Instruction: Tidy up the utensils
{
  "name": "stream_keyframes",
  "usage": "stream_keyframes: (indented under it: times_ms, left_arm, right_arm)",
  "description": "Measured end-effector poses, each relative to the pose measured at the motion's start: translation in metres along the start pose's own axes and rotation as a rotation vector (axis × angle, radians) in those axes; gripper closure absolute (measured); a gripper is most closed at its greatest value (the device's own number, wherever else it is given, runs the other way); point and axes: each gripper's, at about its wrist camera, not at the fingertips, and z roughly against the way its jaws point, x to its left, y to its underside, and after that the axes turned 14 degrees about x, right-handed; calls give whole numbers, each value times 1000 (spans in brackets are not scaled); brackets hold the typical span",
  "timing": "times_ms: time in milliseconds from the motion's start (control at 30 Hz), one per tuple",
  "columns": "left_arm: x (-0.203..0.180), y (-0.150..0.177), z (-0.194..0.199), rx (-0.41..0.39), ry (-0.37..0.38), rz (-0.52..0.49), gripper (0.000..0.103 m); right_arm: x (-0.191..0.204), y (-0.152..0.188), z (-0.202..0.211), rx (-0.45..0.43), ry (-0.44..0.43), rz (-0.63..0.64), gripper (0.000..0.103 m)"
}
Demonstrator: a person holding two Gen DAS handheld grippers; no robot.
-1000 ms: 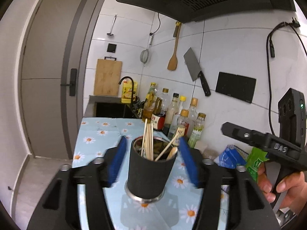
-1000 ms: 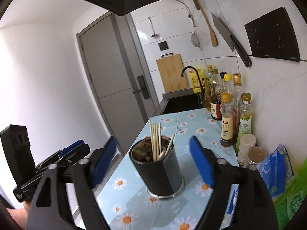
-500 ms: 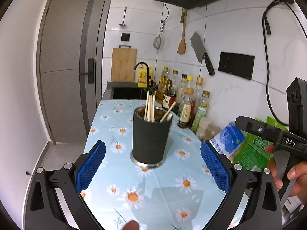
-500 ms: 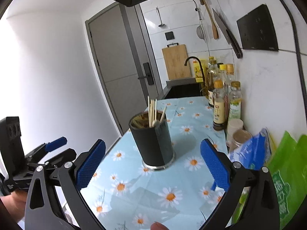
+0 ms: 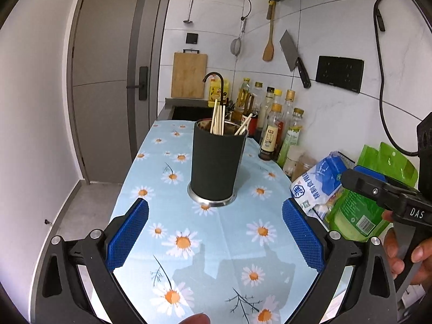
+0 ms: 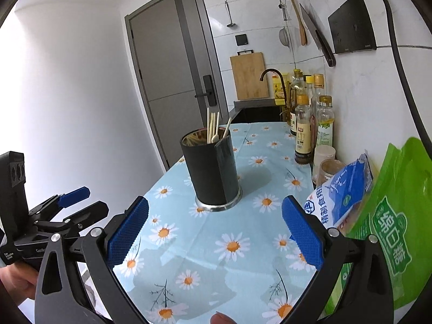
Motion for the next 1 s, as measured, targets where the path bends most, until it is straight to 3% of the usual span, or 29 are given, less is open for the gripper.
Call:
stream_keyframes:
  times_ms: [600,1000]
  left_arm:
    - [1,13,-8,24,25,-33,7]
    - [4,21,-6,32,22,-27,7]
  right_arm:
    - [8,19,-11,50,67,8,5]
    - [6,26,-12,57,53,-1,5]
